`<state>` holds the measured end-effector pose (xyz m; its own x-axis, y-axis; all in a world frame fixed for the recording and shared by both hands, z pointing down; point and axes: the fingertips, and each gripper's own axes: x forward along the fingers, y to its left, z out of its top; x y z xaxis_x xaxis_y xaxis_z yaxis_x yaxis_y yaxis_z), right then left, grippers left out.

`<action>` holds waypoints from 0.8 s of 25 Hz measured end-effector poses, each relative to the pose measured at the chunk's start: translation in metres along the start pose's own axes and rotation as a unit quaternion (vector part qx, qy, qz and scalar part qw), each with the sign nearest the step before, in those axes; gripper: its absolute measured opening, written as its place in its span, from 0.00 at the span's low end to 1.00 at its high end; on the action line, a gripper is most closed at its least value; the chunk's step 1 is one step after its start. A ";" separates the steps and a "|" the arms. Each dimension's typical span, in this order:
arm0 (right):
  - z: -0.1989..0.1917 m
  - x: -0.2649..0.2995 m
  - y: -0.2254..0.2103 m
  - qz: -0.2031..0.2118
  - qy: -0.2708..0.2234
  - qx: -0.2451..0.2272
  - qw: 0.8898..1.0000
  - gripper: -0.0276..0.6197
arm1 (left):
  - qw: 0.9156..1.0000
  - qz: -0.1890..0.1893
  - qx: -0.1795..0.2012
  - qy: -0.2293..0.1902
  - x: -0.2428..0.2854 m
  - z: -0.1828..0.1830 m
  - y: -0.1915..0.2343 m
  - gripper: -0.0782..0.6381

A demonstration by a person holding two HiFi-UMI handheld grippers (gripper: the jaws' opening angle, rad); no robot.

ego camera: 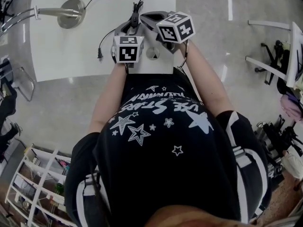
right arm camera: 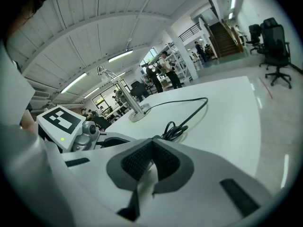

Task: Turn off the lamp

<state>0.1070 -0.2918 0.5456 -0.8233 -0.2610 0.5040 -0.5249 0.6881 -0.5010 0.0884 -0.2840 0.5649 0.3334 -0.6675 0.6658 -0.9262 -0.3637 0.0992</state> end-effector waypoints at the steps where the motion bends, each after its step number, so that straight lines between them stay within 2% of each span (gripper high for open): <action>1: -0.001 -0.003 -0.001 -0.004 -0.004 0.005 1.000 0.05 | 1.000 -0.001 0.003 0.000 0.000 0.000 0.000 0.32; 10: -0.006 -0.027 -0.002 -0.043 -0.041 0.044 0.997 0.05 | 0.999 -0.029 0.042 -0.007 -0.004 0.006 -0.005 0.32; 15: -0.011 -0.035 0.001 -0.074 -0.059 0.059 0.994 0.05 | 0.995 -0.073 0.070 -0.010 -0.011 0.002 -0.013 0.33; 17: -0.014 -0.040 0.003 -0.089 -0.072 0.072 0.991 0.05 | 0.992 -0.092 0.090 -0.010 -0.015 0.000 -0.015 0.34; 20: -0.020 -0.047 0.005 -0.111 -0.090 0.095 0.985 0.05 | 0.988 -0.113 0.099 -0.017 -0.022 0.001 -0.014 0.36</action>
<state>0.1476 -0.2622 0.5332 -0.6995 -0.5185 0.4918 -0.7134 0.4662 -0.5232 0.0940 -0.2646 0.5483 0.5374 -0.5742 0.6177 -0.7754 -0.6244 0.0942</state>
